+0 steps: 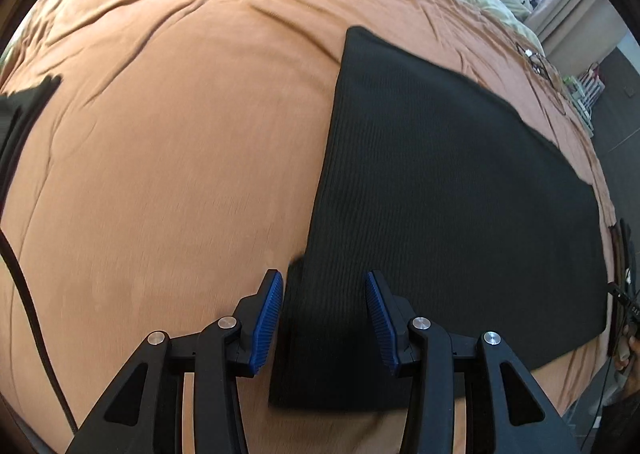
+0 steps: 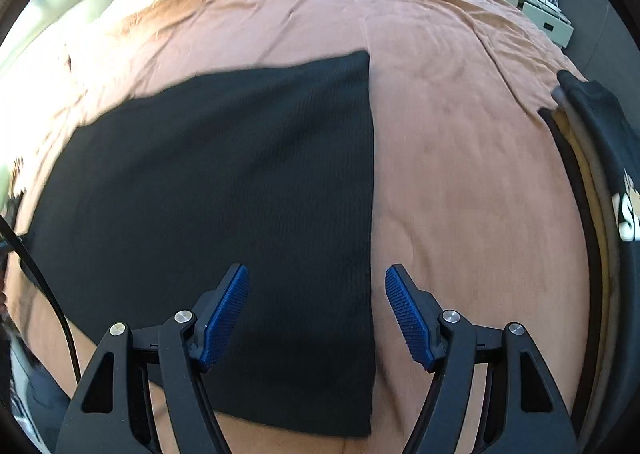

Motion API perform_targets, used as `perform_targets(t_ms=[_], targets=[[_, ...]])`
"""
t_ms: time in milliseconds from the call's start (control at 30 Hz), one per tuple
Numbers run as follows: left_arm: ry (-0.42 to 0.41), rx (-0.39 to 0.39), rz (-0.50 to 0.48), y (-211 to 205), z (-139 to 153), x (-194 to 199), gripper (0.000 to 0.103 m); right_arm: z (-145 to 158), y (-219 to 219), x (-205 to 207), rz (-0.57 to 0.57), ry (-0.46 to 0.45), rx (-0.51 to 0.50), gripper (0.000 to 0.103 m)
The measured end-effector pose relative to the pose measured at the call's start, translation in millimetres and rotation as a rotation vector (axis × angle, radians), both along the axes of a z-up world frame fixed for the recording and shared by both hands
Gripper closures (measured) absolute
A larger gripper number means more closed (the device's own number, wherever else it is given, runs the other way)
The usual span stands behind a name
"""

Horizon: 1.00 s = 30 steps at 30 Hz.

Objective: Fold small clothes
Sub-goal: 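Open both tools and pull back from the folded shirt, then move both tools to the folded end of the shirt and close on it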

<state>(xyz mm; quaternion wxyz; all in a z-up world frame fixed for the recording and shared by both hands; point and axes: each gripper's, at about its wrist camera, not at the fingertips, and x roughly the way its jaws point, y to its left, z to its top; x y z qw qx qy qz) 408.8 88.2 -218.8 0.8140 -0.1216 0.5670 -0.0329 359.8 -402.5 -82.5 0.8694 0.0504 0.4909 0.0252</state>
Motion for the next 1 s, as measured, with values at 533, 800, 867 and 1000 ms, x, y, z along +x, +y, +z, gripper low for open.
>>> perform_targets(t_ms=[533, 800, 867, 1000], targets=[[-0.013, 0.07, 0.057, 18.8, 7.1, -51.1, 0.057, -19.2, -17.7, -65.1, -0.121, 0.051, -0.071, 0.036], [-0.008, -0.189, 0.103, 33.8, 6.2, -60.0, 0.055, -19.6, -51.6, -96.4, -0.166, -0.01, 0.302, 0.038], [0.01, -0.237, 0.117, 35.6, -0.1, -58.9, 0.055, -28.0, -62.9, -102.0, -0.189, -0.006, 0.399, 0.038], [0.029, -0.321, 0.153, 41.2, -7.8, -59.5, 0.055, -42.5, -79.2, -105.6, -0.23, -0.003, 0.559, 0.038]])
